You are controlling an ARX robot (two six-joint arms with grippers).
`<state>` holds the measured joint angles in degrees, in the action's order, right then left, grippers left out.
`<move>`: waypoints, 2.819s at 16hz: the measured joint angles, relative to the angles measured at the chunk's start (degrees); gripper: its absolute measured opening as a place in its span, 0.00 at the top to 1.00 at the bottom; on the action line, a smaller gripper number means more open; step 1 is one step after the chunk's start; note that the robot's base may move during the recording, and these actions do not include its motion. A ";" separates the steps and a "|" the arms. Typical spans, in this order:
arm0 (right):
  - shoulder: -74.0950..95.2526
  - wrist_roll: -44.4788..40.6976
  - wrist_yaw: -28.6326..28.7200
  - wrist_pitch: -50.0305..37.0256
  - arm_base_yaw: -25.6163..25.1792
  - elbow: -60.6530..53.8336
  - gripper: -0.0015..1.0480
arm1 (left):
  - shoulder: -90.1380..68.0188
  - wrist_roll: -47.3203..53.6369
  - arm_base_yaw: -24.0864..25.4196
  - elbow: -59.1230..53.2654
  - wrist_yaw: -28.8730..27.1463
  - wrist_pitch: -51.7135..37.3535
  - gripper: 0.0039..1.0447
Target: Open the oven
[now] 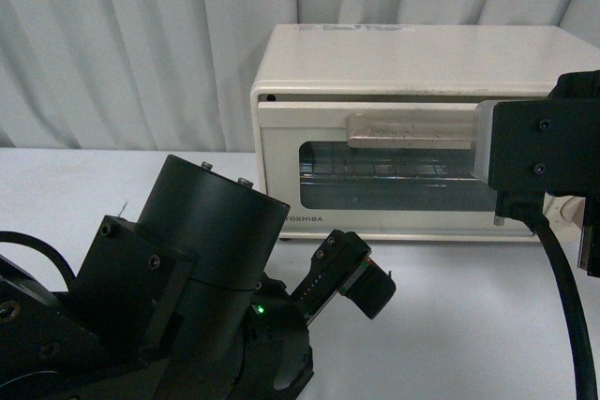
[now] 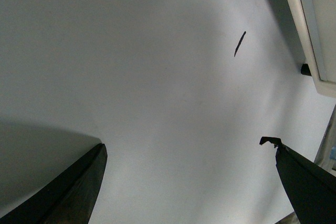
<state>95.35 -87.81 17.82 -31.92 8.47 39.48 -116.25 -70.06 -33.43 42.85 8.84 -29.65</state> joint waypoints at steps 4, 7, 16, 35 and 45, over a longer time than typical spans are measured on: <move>-0.24 2.69 0.96 0.20 -0.72 -0.46 0.98 | 0.00 0.00 0.00 0.00 -0.02 0.02 0.06; -0.39 4.79 1.31 0.94 -1.05 -0.50 0.98 | 0.00 0.00 0.00 0.00 0.00 0.02 0.06; -3.76 18.14 2.56 7.74 -0.96 -2.62 0.98 | 0.00 0.00 0.00 0.00 -0.02 0.02 0.06; -29.77 29.79 6.64 28.57 1.36 -1.51 0.67 | 0.00 0.00 0.00 -0.02 -0.07 0.07 0.06; -29.18 29.99 6.49 28.68 1.36 -1.51 0.06 | 0.00 0.02 0.00 -0.02 -0.04 0.04 0.06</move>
<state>66.17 -57.82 24.32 -3.25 9.82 37.98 -116.25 -70.04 -33.43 42.83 8.80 -29.61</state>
